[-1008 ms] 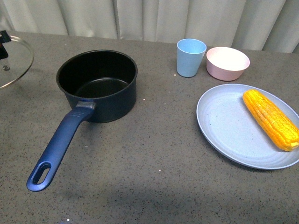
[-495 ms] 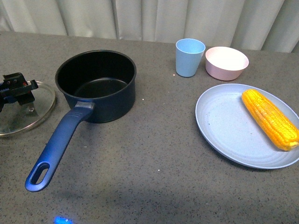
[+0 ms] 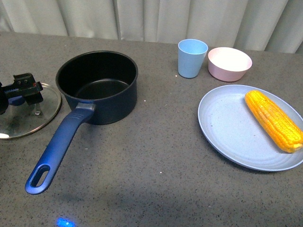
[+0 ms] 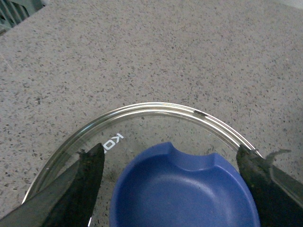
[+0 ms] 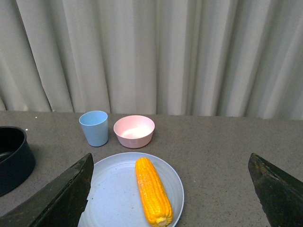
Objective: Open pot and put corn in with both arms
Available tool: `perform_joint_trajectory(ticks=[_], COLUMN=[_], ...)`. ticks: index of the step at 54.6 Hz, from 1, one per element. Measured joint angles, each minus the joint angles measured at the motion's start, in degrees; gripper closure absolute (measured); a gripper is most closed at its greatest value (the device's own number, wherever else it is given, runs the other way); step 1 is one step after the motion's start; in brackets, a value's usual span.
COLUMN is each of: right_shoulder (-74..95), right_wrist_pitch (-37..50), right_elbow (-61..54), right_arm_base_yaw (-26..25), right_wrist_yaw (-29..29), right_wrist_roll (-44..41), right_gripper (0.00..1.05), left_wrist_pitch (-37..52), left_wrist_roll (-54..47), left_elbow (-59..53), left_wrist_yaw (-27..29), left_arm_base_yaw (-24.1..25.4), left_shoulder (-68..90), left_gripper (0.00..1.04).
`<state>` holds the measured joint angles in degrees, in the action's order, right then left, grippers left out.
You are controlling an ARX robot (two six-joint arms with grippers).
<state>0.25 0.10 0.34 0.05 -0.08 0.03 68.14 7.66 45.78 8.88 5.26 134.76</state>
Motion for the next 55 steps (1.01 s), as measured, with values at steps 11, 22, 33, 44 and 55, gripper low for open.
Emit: perform_joint_trajectory(ticks=[11, 22, 33, 44, 55], right_shoulder=[0.0, 0.0, 0.0, 0.0, 0.0], right_wrist_pitch=[0.0, 0.0, 0.0, 0.0, 0.0], right_elbow=[0.0, 0.0, 0.0, 0.0, 0.0], right_arm_base_yaw=[0.0, 0.0, 0.0, 0.0, 0.0], right_wrist_yaw=[0.0, 0.0, 0.0, 0.0, 0.0], right_wrist_roll=[0.0, 0.0, 0.0, 0.0, 0.0], right_gripper=[0.09, 0.09, 0.09, 0.09, 0.09], left_wrist_pitch=[-2.0, -2.1, 0.1, -1.0, -3.8], left_wrist_roll=[0.0, -0.5, -2.5, -6.4, -6.8], left_elbow=[-3.8, -12.4, -21.3, -29.0, -34.8], left_wrist_yaw=[1.3, 1.7, -6.6, -12.5, -9.0], left_arm_base_yaw=[0.2, -0.9, -0.8, -1.5, -4.5], left_shoulder=[-9.5, -25.3, -38.2, -50.9, -58.6], left_gripper=[0.07, 0.06, 0.18, 0.52, 0.84])
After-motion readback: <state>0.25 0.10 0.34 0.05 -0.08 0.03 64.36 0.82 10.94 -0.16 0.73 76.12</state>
